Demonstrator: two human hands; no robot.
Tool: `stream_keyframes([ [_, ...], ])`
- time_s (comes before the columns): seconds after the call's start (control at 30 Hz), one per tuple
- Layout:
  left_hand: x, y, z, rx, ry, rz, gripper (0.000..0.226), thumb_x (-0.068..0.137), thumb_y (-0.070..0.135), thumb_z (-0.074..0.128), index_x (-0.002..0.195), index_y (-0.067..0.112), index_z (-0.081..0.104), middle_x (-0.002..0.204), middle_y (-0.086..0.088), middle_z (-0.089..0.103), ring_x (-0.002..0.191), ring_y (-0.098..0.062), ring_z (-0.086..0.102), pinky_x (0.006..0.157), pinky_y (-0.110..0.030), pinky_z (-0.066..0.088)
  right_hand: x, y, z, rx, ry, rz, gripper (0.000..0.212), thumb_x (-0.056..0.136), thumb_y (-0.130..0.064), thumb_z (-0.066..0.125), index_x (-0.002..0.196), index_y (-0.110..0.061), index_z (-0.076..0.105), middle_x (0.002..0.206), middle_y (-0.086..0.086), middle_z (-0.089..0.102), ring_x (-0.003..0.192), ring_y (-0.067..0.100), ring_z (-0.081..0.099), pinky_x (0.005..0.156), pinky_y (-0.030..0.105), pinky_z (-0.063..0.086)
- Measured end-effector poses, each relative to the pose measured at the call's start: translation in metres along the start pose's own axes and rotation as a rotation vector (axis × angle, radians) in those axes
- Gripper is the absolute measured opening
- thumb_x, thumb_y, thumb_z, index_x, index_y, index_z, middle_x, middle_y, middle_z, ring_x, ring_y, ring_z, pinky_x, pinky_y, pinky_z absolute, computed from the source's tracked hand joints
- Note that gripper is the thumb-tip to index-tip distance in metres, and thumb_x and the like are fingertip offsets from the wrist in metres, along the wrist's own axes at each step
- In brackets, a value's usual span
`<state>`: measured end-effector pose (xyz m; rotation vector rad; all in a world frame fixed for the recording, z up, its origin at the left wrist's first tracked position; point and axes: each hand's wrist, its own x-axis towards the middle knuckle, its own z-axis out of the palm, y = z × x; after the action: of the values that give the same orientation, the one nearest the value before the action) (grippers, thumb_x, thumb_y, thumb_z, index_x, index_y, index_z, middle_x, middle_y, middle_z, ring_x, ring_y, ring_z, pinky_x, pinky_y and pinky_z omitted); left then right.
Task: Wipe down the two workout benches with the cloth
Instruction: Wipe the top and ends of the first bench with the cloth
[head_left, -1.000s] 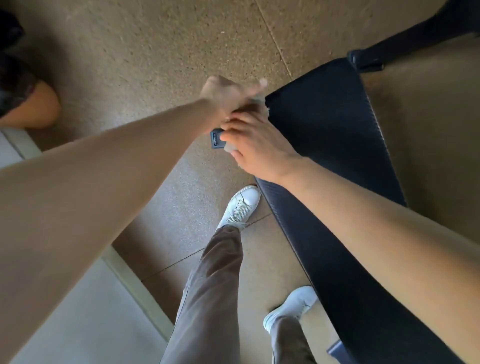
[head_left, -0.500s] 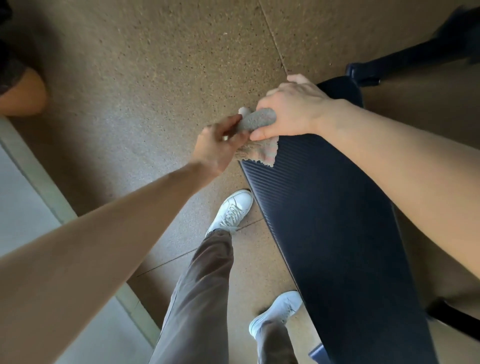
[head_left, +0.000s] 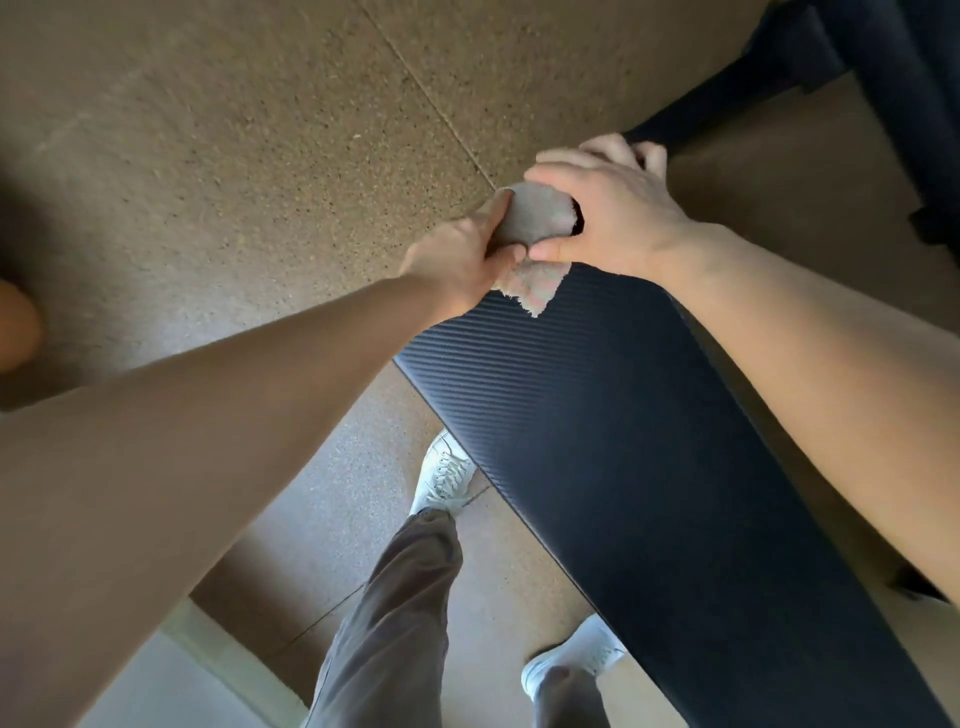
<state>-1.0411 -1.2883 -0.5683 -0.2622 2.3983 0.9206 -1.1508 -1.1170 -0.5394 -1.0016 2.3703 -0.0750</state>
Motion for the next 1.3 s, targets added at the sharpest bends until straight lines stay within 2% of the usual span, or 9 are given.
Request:
stream_keyframes([
  [0.2, 0.014, 0.039, -0.002, 0.211, -0.008, 0.105, 0.082, 0.105, 0.045, 0.050, 0.166, 0.024, 0.000, 0.169, -0.002, 0.018, 0.153, -0.031, 0.026, 0.119, -0.056, 0.033, -0.029, 0.021, 0.007, 0.123, 0.040, 0.245, 0.091, 0.081, -0.065, 0.072, 0.157, -0.036, 0.031, 0.162, -0.006, 0.039, 0.146, 0.028, 0.030, 0.106, 0.056, 0.027],
  [0.3, 0.019, 0.058, 0.004, 0.381, -0.036, 0.187, 0.078, 0.107, 0.043, 0.047, 0.166, 0.032, -0.003, 0.173, 0.009, -0.011, 0.159, -0.029, 0.000, 0.123, -0.059, 0.019, -0.055, 0.025, 0.024, 0.209, 0.071, 0.361, 0.075, 0.082, -0.065, 0.069, 0.144, -0.030, 0.047, 0.145, -0.003, 0.055, 0.139, 0.031, 0.038, 0.104, 0.054, 0.029],
  [0.4, 0.023, 0.067, 0.019, 0.605, -0.018, 0.311, 0.070, 0.108, 0.047, 0.038, 0.165, 0.032, 0.001, 0.173, 0.006, -0.016, 0.158, -0.032, -0.016, 0.127, -0.059, 0.000, -0.087, 0.028, 0.043, 0.291, 0.086, 0.446, 0.062, 0.083, -0.065, 0.067, 0.130, -0.027, 0.055, 0.133, -0.003, 0.061, 0.134, 0.031, 0.042, 0.104, 0.054, 0.030],
  [0.57, 0.010, 0.089, 0.055, 0.728, -0.062, 0.399, 0.072, 0.107, 0.051, 0.033, 0.166, 0.028, -0.002, 0.173, 0.003, -0.014, 0.157, -0.034, -0.021, 0.125, -0.060, -0.011, -0.150, 0.026, 0.074, 0.372, 0.200, 0.542, 0.064, 0.086, -0.057, 0.069, 0.140, -0.027, 0.053, 0.141, -0.002, 0.059, 0.135, 0.031, 0.043, 0.106, 0.054, 0.029],
  [0.7, -0.017, 0.106, 0.094, 0.773, -0.072, 0.410, 0.074, 0.107, 0.052, 0.025, 0.164, 0.023, -0.010, 0.172, -0.003, -0.020, 0.156, -0.036, -0.022, 0.126, -0.059, -0.010, -0.206, 0.014, 0.100, 0.420, 0.310, 0.598, 0.071, 0.087, -0.040, 0.077, 0.149, -0.021, 0.047, 0.150, 0.005, 0.053, 0.139, 0.034, 0.041, 0.111, 0.055, 0.030],
  [0.83, -0.049, 0.107, 0.127, 0.810, -0.132, 0.476, 0.075, 0.107, 0.054, 0.020, 0.162, 0.021, -0.018, 0.171, -0.007, -0.024, 0.156, -0.038, -0.023, 0.126, -0.058, -0.011, -0.241, 0.004, 0.119, 0.432, 0.506, 0.612, 0.059, 0.088, -0.018, 0.075, 0.143, -0.014, 0.054, 0.146, 0.009, 0.056, 0.132, 0.036, 0.049, 0.106, 0.053, 0.039],
  [1.03, -0.065, 0.077, 0.112, 0.866, -0.098, 0.455, 0.077, 0.104, 0.061, 0.007, 0.161, 0.017, -0.022, 0.170, -0.009, -0.024, 0.157, -0.031, -0.020, 0.129, -0.050, -0.006, -0.226, -0.022, 0.110, 0.507, 0.682, 0.421, 0.042, 0.089, 0.004, 0.062, 0.131, -0.002, 0.063, 0.137, 0.017, 0.061, 0.122, 0.035, 0.060, 0.106, 0.043, 0.049],
  [1.17, -0.064, 0.063, 0.087, 0.752, 0.047, 0.252, 0.075, 0.106, 0.053, 0.013, 0.162, 0.013, -0.017, 0.172, -0.008, -0.019, 0.159, -0.027, -0.015, 0.130, -0.046, -0.005, -0.181, -0.047, 0.095, 0.556, 0.607, 0.272, 0.051, 0.090, -0.011, 0.046, 0.138, 0.003, 0.059, 0.148, 0.022, 0.054, 0.140, 0.038, 0.050, 0.118, 0.037, 0.033],
  [1.3, -0.053, 0.040, 0.054, 0.745, 0.123, 0.206, 0.072, 0.108, 0.042, 0.023, 0.163, 0.010, -0.011, 0.173, -0.007, -0.011, 0.161, -0.026, -0.002, 0.130, -0.045, 0.004, -0.127, -0.064, 0.093, 0.543, 0.441, 0.234, 0.060, 0.100, -0.006, 0.050, 0.157, -0.001, 0.032, 0.168, 0.018, 0.022, 0.159, 0.032, 0.013, 0.128, 0.034, 0.007],
])
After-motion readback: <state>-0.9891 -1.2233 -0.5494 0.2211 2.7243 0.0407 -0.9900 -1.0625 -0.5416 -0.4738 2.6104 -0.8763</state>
